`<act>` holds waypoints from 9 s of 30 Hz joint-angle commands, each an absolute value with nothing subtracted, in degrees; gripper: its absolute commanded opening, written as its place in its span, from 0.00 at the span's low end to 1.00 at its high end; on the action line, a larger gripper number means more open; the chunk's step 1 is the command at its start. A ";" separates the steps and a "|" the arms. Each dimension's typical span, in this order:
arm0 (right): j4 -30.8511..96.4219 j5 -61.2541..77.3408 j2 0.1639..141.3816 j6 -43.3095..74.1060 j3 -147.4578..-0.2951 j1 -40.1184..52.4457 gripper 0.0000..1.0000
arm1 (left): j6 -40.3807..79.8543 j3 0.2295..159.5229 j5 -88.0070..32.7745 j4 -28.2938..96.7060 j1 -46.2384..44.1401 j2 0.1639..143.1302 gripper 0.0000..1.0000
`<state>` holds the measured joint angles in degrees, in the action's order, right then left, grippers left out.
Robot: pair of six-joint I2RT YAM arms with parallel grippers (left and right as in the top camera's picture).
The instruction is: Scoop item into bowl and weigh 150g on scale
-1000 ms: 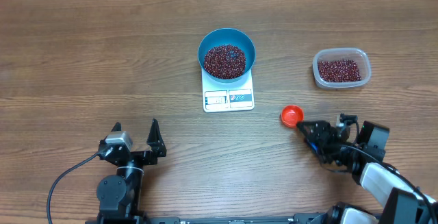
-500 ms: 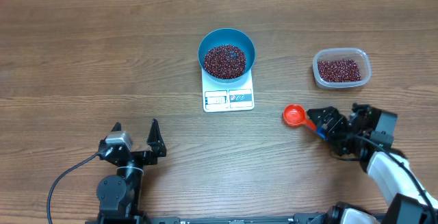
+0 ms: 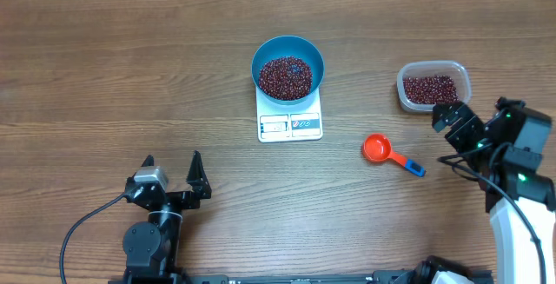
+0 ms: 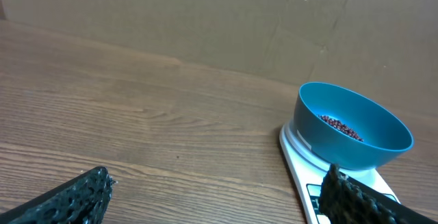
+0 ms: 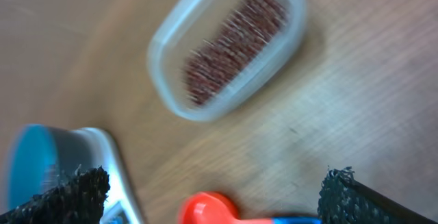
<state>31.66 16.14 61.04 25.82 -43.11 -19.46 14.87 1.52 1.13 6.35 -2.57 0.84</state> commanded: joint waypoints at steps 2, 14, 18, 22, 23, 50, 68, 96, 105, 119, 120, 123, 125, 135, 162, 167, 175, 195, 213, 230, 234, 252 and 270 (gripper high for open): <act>26.87 25.36 56.47 25.36 -45.30 -19.62 1.00 | 15.25 1.15 1.50 6.09 -2.15 0.16 1.00; -15.62 52.60 55.99 26.35 -45.30 -19.62 1.00 | 15.25 1.15 1.50 6.07 -2.15 0.16 1.00; -22.70 52.62 55.86 31.90 -45.71 -19.62 1.00 | 15.25 1.15 1.50 6.09 -2.15 0.21 1.00; -22.52 52.58 54.54 32.40 -46.15 -19.62 1.00 | 15.25 1.15 1.50 6.09 -2.15 0.21 1.00; -22.44 52.38 54.28 32.42 -46.15 -19.64 1.00 | 15.25 1.15 1.50 6.09 -2.15 0.21 1.00; 33.39 18.92 42.94 14.33 -67.70 -2.04 1.00 | 15.25 1.15 1.50 6.11 -2.15 0.21 1.00; 42.26 15.16 42.61 14.26 -67.68 -1.61 1.00 | 15.25 1.15 1.50 6.11 -2.15 0.23 1.00; 46.70 3.16 41.21 14.94 -50.54 -1.61 1.00 | 15.25 1.15 1.50 6.11 -2.15 0.23 1.00; 32.73 3.01 27.16 14.94 -32.23 -1.56 1.00 | 15.25 1.15 1.50 6.09 -2.15 0.25 1.00; 16.53 3.03 5.26 14.94 -12.84 -2.66 1.00 | 15.25 1.15 1.50 6.09 -2.15 0.25 1.00; 15.35 3.03 4.67 14.94 -11.99 -2.63 1.00 | 15.25 1.15 1.50 6.09 -2.15 0.25 1.00; 11.94 3.03 1.76 14.94 -8.67 -2.66 1.00 | 15.25 1.15 1.50 6.11 -2.15 0.25 1.00; 11.42 3.05 0.05 14.96 -7.09 -2.74 1.00 | 15.25 1.15 1.50 6.09 -2.15 0.25 1.00; 10.41 3.03 0.16 15.38 -3.49 -3.66 1.00 | 15.25 1.15 1.50 6.09 -2.15 0.25 1.00; 4.60 1.30 0.14 14.87 -0.38 -11.33 1.00 | 15.25 1.15 1.50 6.09 -2.15 0.25 1.00; 4.64 0.97 0.14 14.63 -0.38 -11.31 1.00 | 15.25 1.15 1.50 6.09 -2.15 0.25 1.00; 4.73 0.91 0.14 9.69 -0.38 -11.33 1.00 | 15.25 1.15 1.50 6.11 -2.15 0.25 0.99; 4.56 0.93 0.14 9.74 -0.38 -11.33 1.00 | 15.25 1.15 1.50 6.09 -2.15 0.25 0.99; 4.56 0.93 0.14 9.74 -0.38 -11.90 1.00 | 15.25 1.15 1.50 6.09 -2.15 0.25 1.00; 4.67 0.91 0.16 9.74 -0.45 -13.58 1.00 | 15.25 1.15 1.50 6.09 -2.15 0.25 1.00; 4.67 0.93 0.16 9.74 -0.45 -13.58 1.00 | 15.25 1.15 1.50 6.09 -2.15 0.25 1.00; 4.67 0.93 0.16 9.74 -0.45 -13.58 1.00 | 15.25 1.15 1.50 6.11 -2.15 0.25 1.00; 4.67 0.93 0.16 9.74 -0.45 -13.58 1.00 | 15.25 1.15 1.50 6.11 -2.15 0.25 1.00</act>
<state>5.13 1.43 0.69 10.24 -1.06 -13.26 14.90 1.43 1.13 6.17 -2.57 0.84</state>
